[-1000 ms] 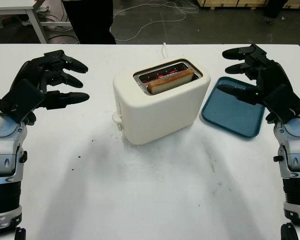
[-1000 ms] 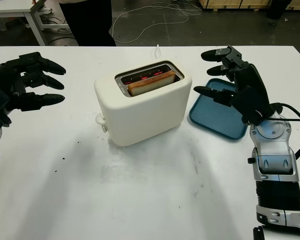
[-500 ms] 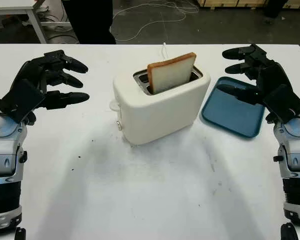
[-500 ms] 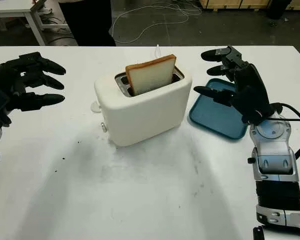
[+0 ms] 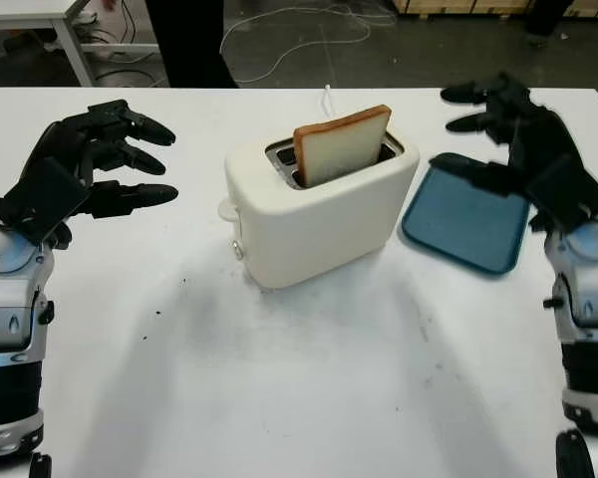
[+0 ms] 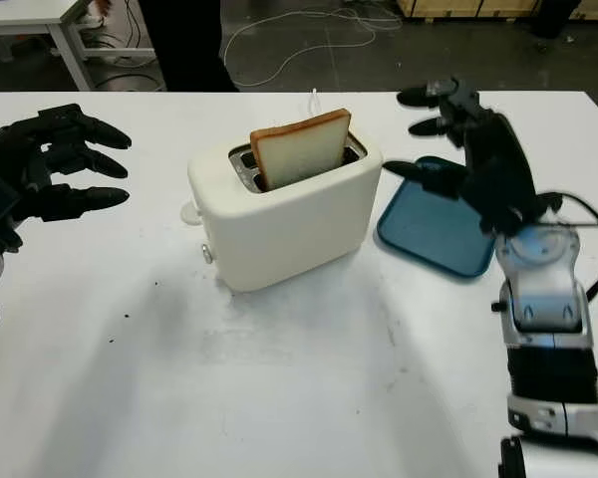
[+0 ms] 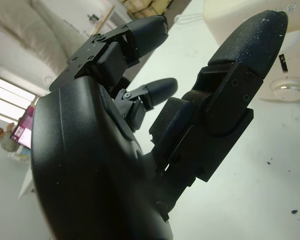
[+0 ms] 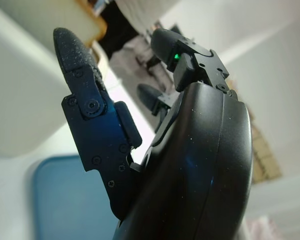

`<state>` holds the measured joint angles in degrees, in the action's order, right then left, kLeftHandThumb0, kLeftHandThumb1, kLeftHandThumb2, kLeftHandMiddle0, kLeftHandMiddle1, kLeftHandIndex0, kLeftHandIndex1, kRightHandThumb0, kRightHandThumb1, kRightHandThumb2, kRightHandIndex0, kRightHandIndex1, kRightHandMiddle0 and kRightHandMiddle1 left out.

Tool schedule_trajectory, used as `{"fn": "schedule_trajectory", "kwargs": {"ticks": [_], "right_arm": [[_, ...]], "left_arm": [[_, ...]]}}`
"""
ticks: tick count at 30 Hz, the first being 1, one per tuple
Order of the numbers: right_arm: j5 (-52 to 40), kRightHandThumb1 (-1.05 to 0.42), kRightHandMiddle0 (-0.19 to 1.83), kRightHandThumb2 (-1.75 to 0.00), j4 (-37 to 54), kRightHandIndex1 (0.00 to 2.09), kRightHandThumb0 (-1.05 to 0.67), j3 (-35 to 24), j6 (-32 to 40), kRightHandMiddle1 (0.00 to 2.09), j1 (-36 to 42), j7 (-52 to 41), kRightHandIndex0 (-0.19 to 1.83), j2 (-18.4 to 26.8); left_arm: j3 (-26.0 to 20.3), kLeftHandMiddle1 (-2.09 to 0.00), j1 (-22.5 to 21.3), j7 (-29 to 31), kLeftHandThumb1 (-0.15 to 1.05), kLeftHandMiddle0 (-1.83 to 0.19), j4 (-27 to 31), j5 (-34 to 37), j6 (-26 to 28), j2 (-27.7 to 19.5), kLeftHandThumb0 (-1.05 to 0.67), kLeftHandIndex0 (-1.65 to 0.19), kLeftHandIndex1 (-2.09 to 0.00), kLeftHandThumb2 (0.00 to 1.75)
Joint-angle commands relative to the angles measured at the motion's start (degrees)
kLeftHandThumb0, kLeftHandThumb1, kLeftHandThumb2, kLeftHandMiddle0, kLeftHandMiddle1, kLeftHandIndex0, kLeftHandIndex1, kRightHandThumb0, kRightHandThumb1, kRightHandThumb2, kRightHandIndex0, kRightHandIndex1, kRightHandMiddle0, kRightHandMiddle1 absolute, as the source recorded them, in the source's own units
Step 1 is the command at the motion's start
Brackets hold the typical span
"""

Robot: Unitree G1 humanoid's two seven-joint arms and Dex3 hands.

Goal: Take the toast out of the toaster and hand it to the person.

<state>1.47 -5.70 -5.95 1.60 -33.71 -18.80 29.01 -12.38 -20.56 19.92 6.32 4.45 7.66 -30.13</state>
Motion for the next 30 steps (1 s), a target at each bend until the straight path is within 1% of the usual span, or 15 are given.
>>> {"fn": "schedule_trajectory", "kwargs": {"ticks": [1, 2, 3, 4, 6, 8, 10, 11, 14, 16, 18, 22, 24, 27, 30], "right_arm": [[0.53, -0.66, 0.19, 0.00, -2.36, 1.25, -0.54, 1.03, -1.45, 0.89, -4.97, -1.27, 0.09, 1.11], [1.53, -0.64, 0.20, -0.01, -4.15, 1.27, -0.53, 1.76, -2.34, 0.91, -7.20, -1.22, 0.09, 1.30], [2.40, -0.61, 0.23, -0.01, -5.72, 1.29, -0.58, 2.38, -3.23, 0.94, -8.92, -1.18, 0.12, 1.48], [3.01, -0.59, 0.25, -0.01, -7.43, 1.30, -0.59, 3.00, -3.61, 0.96, -10.85, -1.50, 0.13, 1.60], [3.03, -0.56, 0.26, -0.01, -10.87, 1.29, -0.56, 3.93, -4.59, 0.98, -14.34, -3.11, 0.12, 1.68], [3.15, -0.55, 0.28, 0.00, -14.29, 1.31, -0.59, 4.73, -6.98, 1.00, -17.17, -4.40, 0.13, 1.65], [4.31, -0.54, 0.32, -0.01, -17.34, 1.32, -0.70, 6.00, -9.86, 1.01, -19.66, -5.23, 0.19, 1.84], [4.96, -0.54, 0.32, -0.01, -18.48, 1.31, -0.72, 6.66, -11.00, 1.01, -20.66, -5.65, 0.19, 1.98], [7.84, -0.50, 0.31, 0.00, -20.04, 1.23, -0.66, 9.20, -12.20, 0.97, -23.11, -6.56, 0.21, 2.37], [9.10, -0.45, 0.35, 0.00, -21.41, 1.13, -0.61, 10.51, -13.66, 0.90, -24.25, -7.02, 0.26, 2.25], [9.75, -0.46, 0.36, -0.01, -23.27, 1.08, -0.69, 11.65, -15.20, 0.84, -25.19, -8.03, 0.25, 2.07], [12.01, -0.51, 0.36, -0.01, -25.58, 1.03, -0.76, 14.61, -15.59, 0.76, -26.85, -10.31, 0.26, 1.97], [12.77, -0.51, 0.36, -0.01, -26.43, 1.01, -0.69, 15.74, -15.60, 0.73, -27.35, -11.47, 0.26, 1.83], [14.92, -0.55, 0.41, -0.01, -27.06, 0.90, -0.70, 17.48, -15.99, 0.59, -27.72, -11.96, 0.30, 1.98], [16.96, -0.59, 0.50, 0.00, -27.35, 0.73, -0.67, 19.14, -15.26, 0.39, -27.98, -12.38, 0.37, 1.85]], "left_arm": [[0.16, -1.07, 0.08, -0.26, 0.63, -0.59, 0.39, -0.22, -0.52, -0.04, -1.05, -0.58, -0.94, 0.00], [0.14, -1.07, 0.11, -0.32, 0.63, -0.59, 0.44, -0.19, -0.42, 0.02, -1.05, -0.59, -0.94, 0.00], [0.11, -1.07, 0.13, -0.32, 0.63, -0.60, 0.47, -0.11, -0.34, 0.06, -1.05, -0.59, -0.94, 0.00], [0.03, -1.07, 0.16, -0.26, 0.63, -0.60, 0.46, 0.07, -0.28, 0.11, -1.05, -0.59, -0.94, 0.00], [-0.13, -1.08, 0.23, -0.15, 0.63, -0.59, 0.42, 0.37, -0.28, 0.15, -1.05, -0.58, -0.94, 0.00], [-0.25, -1.08, 0.32, -0.18, 0.62, -0.59, 0.43, 0.46, -0.31, 0.18, -1.05, -0.58, -0.95, 0.00], [-0.32, -1.09, 0.45, -0.19, 0.62, -0.58, 0.53, 0.42, -0.23, 0.10, -1.05, -0.58, -0.95, 0.00], [-0.34, -1.09, 0.51, -0.16, 0.62, -0.58, 0.55, 0.39, -0.22, 0.03, -1.05, -0.58, -0.94, 0.00], [-0.50, -1.08, 0.57, 0.03, 0.62, -0.58, 0.47, 0.70, -0.39, 0.06, -1.05, -0.58, -0.94, 0.00], [-0.55, -1.08, 0.62, 0.10, 0.62, -0.57, 0.59, 0.76, -0.17, -0.01, -1.05, -0.58, -0.94, 0.00], [-0.57, -1.08, 0.71, 0.10, 0.62, -0.57, 0.63, 0.66, -0.21, -0.08, -1.05, -0.58, -0.94, 0.00], [-0.56, -1.08, 0.94, -0.20, 0.63, -0.58, 0.93, 0.18, -0.06, -0.19, -1.05, -0.58, -0.93, 0.00], [-0.60, -1.07, 1.02, -0.13, 0.63, -0.58, 0.97, 0.21, -0.11, -0.22, -1.05, -0.58, -0.93, 0.00], [-0.68, -1.07, 1.01, -0.13, 0.63, -0.58, 0.84, 0.34, -0.38, -0.10, -1.05, -0.59, -0.92, 0.00], [-0.73, -1.07, 0.96, -0.15, 0.63, -0.59, 0.95, 0.48, 0.03, -0.04, -1.05, -0.59, -0.92, 0.00]]}}
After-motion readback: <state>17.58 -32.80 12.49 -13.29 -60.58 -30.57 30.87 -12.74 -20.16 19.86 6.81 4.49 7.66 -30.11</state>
